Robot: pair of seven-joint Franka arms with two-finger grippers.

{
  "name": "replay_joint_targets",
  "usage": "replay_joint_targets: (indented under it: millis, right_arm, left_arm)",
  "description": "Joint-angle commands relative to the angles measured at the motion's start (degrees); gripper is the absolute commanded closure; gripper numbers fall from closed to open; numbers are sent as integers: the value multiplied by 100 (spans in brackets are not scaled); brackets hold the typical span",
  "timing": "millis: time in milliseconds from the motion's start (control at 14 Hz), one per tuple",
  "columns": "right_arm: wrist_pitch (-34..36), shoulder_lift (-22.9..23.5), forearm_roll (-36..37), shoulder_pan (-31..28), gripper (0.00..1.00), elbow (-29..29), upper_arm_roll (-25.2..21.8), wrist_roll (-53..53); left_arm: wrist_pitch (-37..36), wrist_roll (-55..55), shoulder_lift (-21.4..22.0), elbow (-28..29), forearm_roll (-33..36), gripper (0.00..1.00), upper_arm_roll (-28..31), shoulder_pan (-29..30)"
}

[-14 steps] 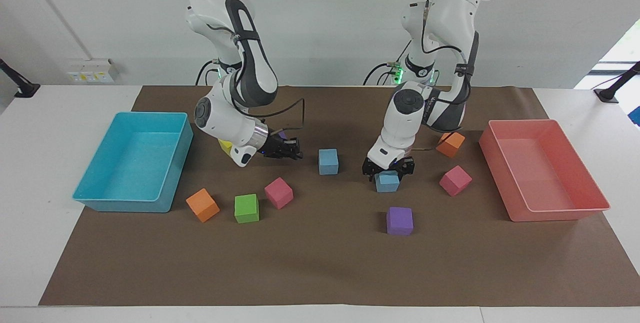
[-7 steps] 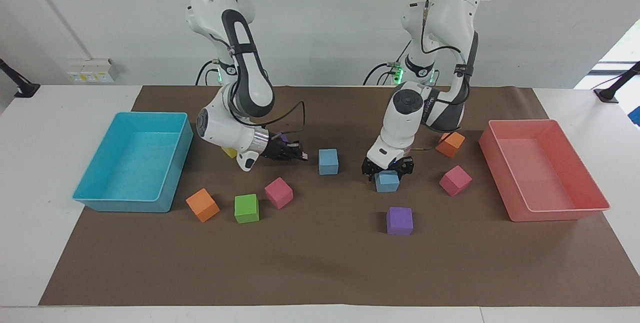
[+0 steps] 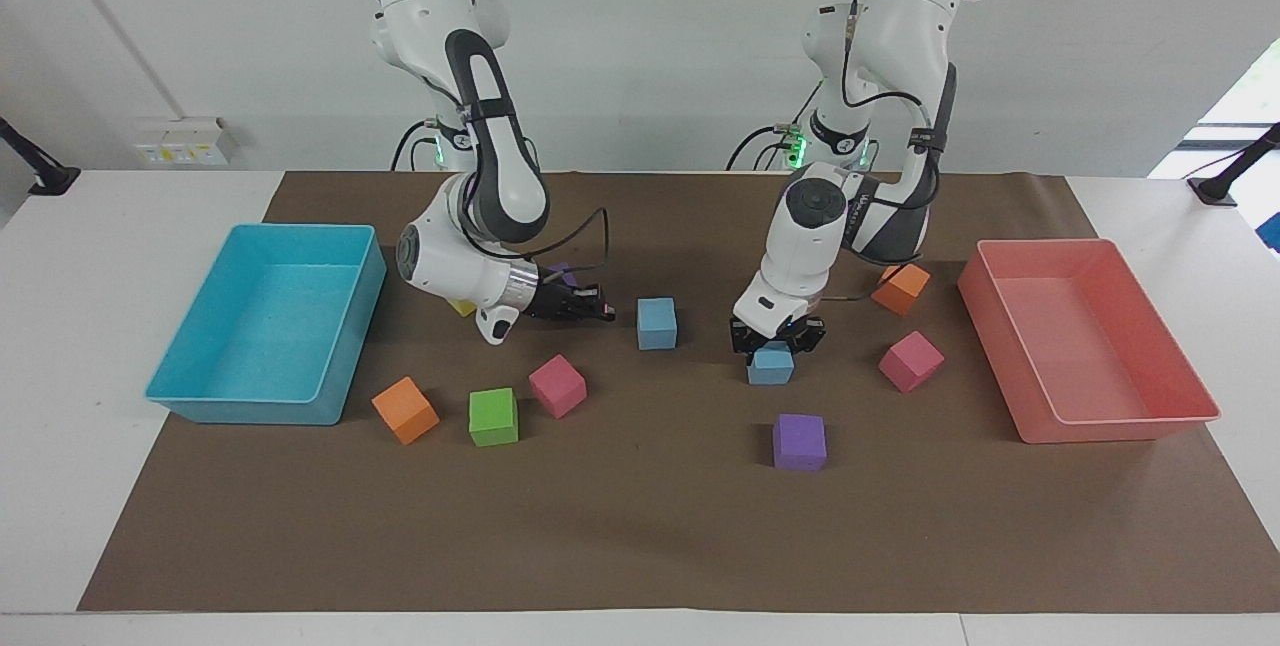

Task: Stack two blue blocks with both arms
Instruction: 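Carry the held light-blue cube with the left gripper over the center cube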

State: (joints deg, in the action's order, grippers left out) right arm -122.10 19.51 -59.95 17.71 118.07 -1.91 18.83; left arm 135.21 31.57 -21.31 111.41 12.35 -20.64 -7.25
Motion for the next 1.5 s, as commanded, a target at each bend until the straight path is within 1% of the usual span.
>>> replay_joint_targets:
  millis: [0,215,358,501,788,1146,1289,1432]
  right_arm:
    - [-25,-114,-219,-13,100,182,24,182]
    - [-16,-97,-237,-31,100,146,24,156]
    - [11,-105,-237,-49,100,146,24,156]
    - [11,-105,-237,-49,100,146,24,156]
    - [2,-105,-237,-31,100,146,24,156]
    - [11,-105,-237,-40,100,146,24,156]
    - [11,-105,-237,-40,100,146,24,156]
    - [2,-97,-245,-40,100,146,24,156]
  left_arm:
    - [33,156,57,-5,136,97,34,-14]
    - [-125,156,144,-93,144,100,25,4]
    - [-598,234,162,-408,136,100,-115,4]
    - [-986,524,214,-646,136,100,-308,4]
    - [-1522,1297,259,-1059,162,100,-660,-48]
    - [-1567,2062,268,-1051,162,100,-1187,-66]
    - [-1559,2352,259,-1051,180,100,-1302,-66]
    - [-1559,2449,215,-1051,398,100,-1416,-66]
